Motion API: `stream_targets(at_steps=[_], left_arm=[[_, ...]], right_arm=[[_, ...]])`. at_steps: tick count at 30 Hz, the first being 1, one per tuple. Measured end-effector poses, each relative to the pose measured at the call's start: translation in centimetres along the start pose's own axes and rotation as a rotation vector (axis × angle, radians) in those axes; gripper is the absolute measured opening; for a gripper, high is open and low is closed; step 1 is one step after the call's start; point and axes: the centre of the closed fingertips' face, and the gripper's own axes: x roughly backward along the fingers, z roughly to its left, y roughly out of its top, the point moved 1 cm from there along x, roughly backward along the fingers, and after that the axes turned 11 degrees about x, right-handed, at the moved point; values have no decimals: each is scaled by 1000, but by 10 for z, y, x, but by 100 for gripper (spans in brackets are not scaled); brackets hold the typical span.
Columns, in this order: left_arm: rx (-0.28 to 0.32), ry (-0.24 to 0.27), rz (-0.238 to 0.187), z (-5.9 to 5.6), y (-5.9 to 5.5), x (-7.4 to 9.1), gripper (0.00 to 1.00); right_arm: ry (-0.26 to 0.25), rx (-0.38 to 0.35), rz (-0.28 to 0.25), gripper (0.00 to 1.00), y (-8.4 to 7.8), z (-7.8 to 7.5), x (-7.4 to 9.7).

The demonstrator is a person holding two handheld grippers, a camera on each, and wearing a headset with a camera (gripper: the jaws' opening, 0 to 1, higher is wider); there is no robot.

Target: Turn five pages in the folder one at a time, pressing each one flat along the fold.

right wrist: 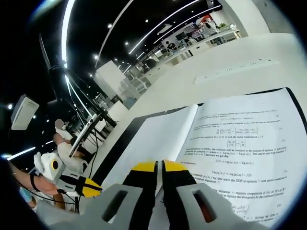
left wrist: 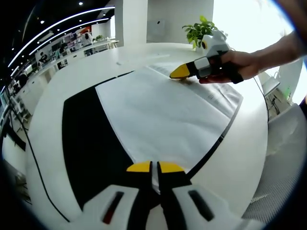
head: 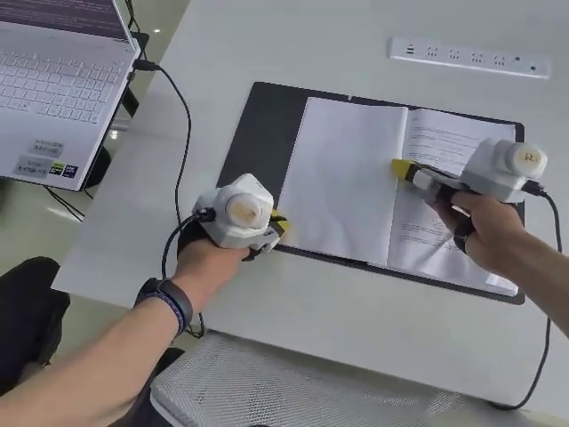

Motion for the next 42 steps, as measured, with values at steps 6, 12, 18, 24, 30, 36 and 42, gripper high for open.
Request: stream_targets(at_steps=[6, 12, 18, 24, 30, 36, 42], left_arm=[[3, 6, -1, 1, 0, 0, 2], [3, 6, 0, 1, 0, 0, 1], [-7, 4, 8, -1, 1, 1, 2], [-1, 3, 7, -1, 1, 0, 2], [-3, 2, 6, 0, 1, 0, 2], [-7, 10, 9, 1, 1, 0, 0], [-1, 9, 2, 1, 0, -1, 0]], right_arm=[[10, -19, -9, 0, -1, -1, 1], [22, -25, -17, 0, 1, -2, 1], [6, -38, -33, 0, 6, -10, -4], [-13, -72, -62, 0, 15, -22, -12], [-53, -100, -102, 0, 27, -40, -25], [-89, -110, -121, 0, 37, -47, -33], [-125, -149, -158, 0, 51, -49, -38]])
